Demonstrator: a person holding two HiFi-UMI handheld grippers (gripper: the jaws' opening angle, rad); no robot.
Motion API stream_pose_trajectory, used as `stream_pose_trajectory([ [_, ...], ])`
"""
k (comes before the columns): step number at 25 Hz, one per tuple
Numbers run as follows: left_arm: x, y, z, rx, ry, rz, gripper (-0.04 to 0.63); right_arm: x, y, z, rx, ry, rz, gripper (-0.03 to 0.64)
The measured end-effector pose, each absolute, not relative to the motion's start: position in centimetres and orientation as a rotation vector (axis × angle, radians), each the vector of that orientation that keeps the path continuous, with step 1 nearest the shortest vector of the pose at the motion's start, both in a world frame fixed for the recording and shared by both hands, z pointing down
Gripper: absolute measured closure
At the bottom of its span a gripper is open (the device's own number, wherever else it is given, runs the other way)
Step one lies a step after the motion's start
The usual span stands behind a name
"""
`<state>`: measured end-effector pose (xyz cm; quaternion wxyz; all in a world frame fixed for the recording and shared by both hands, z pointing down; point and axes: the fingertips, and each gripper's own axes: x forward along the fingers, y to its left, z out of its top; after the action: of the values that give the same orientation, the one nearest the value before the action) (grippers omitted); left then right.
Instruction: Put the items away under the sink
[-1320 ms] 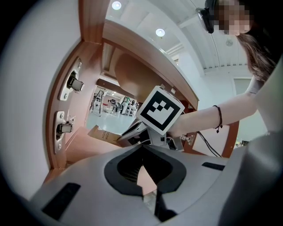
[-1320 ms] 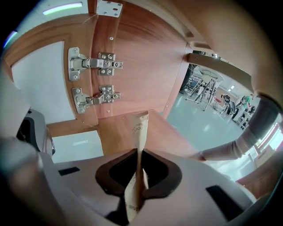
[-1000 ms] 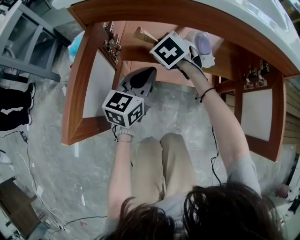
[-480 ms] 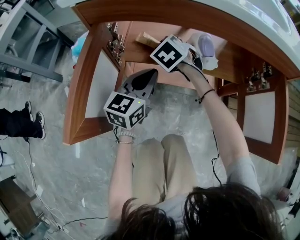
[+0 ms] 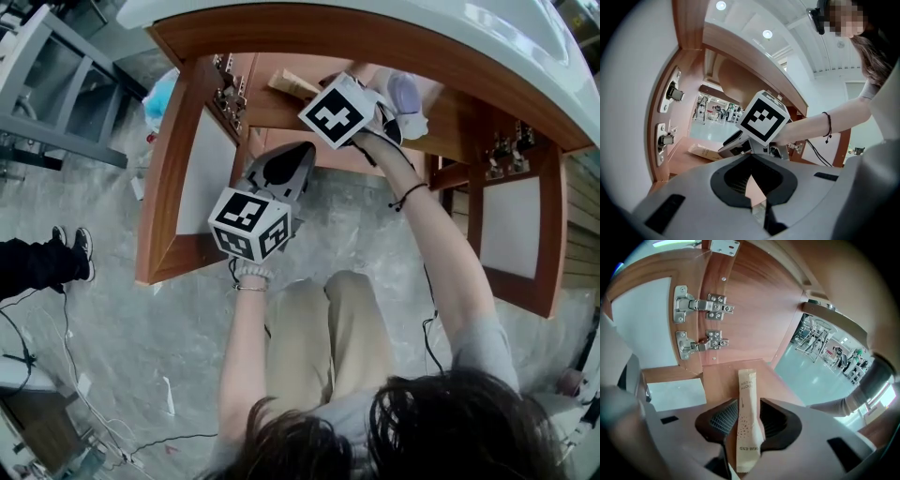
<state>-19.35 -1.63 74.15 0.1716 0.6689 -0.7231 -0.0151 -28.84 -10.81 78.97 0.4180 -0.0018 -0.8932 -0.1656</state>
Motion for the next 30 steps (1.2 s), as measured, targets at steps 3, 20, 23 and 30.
stream_pose_trajectory([
  [3,-19.0,-1.5,73.6,1.891,-2.049,-0.038,0.598,-28.3,-10.7,78.3,0.009,-2.245,-0.421,0.518],
  [20,-15.6,-0.5,67.8,1.851,-1.976,-0.024,0.598,-23.9,-7.2,72.8,-0.08,-2.207,-0.362,0.601],
  [23,-15.3,-0.2,66.9,1.843,-1.965,-0.021,0.598,-23.7,-5.7,71.8,-0.129,-2.23,-0.303,0.601],
  [30,-14.3,1.0,64.0,1.812,-1.93,-0.036,0.598,-21.8,-3.9,68.8,-0.151,-2.241,-0.208,0.601],
])
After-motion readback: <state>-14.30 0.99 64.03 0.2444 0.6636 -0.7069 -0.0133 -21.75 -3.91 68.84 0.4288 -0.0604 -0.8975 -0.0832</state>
